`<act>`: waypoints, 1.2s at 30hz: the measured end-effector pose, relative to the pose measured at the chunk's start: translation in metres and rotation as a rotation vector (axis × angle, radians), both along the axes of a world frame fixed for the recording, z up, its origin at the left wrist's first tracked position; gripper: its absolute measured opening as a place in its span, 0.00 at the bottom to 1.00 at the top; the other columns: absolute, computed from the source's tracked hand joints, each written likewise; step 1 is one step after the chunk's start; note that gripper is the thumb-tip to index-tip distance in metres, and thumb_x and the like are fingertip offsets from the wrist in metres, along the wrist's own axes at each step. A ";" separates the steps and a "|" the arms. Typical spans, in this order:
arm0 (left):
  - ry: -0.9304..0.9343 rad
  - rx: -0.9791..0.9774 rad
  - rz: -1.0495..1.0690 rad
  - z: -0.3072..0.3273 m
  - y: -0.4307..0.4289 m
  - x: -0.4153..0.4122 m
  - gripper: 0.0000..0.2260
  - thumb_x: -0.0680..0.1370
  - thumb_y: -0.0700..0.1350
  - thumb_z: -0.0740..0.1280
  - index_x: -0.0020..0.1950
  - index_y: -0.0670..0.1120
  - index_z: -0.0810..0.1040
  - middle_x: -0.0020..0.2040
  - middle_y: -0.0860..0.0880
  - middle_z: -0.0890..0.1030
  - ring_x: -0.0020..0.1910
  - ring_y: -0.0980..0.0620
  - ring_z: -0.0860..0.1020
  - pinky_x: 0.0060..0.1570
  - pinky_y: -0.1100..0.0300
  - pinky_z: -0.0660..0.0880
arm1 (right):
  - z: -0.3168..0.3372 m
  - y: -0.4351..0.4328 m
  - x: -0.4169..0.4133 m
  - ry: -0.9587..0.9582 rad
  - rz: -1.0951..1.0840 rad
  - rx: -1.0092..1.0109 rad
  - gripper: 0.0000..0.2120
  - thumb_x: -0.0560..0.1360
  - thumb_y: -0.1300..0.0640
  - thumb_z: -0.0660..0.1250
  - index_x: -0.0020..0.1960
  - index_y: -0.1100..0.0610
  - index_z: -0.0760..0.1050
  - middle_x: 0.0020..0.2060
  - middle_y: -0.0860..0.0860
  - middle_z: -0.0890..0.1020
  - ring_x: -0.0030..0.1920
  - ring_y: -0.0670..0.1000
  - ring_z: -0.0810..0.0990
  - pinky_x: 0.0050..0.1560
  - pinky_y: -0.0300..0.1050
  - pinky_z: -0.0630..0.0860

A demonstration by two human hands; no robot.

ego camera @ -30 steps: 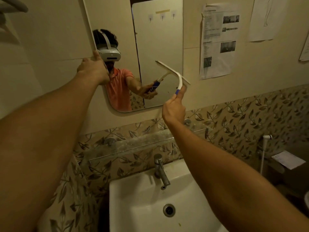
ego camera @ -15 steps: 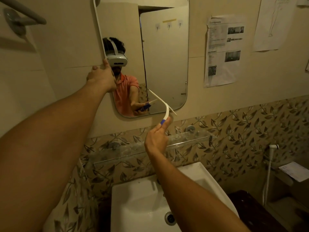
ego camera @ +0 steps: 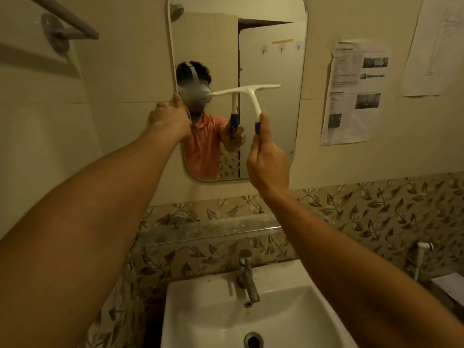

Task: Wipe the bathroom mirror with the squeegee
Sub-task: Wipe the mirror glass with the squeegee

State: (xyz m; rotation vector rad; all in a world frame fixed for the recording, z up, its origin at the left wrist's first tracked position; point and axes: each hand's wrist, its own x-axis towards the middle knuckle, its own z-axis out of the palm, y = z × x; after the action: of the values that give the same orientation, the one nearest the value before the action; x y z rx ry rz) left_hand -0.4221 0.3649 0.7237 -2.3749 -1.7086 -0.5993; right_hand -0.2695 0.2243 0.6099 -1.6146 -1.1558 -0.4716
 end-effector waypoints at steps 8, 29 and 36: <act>-0.018 -0.001 0.044 -0.001 0.000 0.002 0.44 0.79 0.50 0.67 0.82 0.51 0.37 0.80 0.33 0.48 0.75 0.32 0.60 0.68 0.41 0.67 | -0.008 0.016 0.032 -0.275 -0.044 -0.202 0.36 0.85 0.52 0.55 0.80 0.39 0.32 0.37 0.56 0.74 0.30 0.52 0.73 0.29 0.49 0.75; -0.017 -0.025 0.195 -0.005 -0.008 0.019 0.46 0.78 0.44 0.68 0.81 0.54 0.35 0.81 0.37 0.47 0.76 0.32 0.59 0.68 0.37 0.67 | -0.109 -0.011 0.109 -0.397 0.041 -0.476 0.46 0.84 0.52 0.61 0.77 0.38 0.23 0.40 0.54 0.73 0.29 0.46 0.69 0.30 0.41 0.67; -0.026 -0.054 0.197 -0.004 -0.010 0.020 0.45 0.78 0.42 0.67 0.81 0.55 0.35 0.81 0.38 0.45 0.76 0.33 0.59 0.68 0.38 0.67 | -0.112 -0.030 0.118 -0.435 0.040 -0.512 0.42 0.85 0.49 0.57 0.76 0.39 0.22 0.37 0.52 0.72 0.28 0.46 0.69 0.26 0.39 0.64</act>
State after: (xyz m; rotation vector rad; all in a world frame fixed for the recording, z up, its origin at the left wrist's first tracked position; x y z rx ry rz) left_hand -0.4026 0.3550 0.7196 -2.2053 -1.9627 -0.5613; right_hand -0.1516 0.1947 0.4977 -1.9757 -1.7381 -0.5470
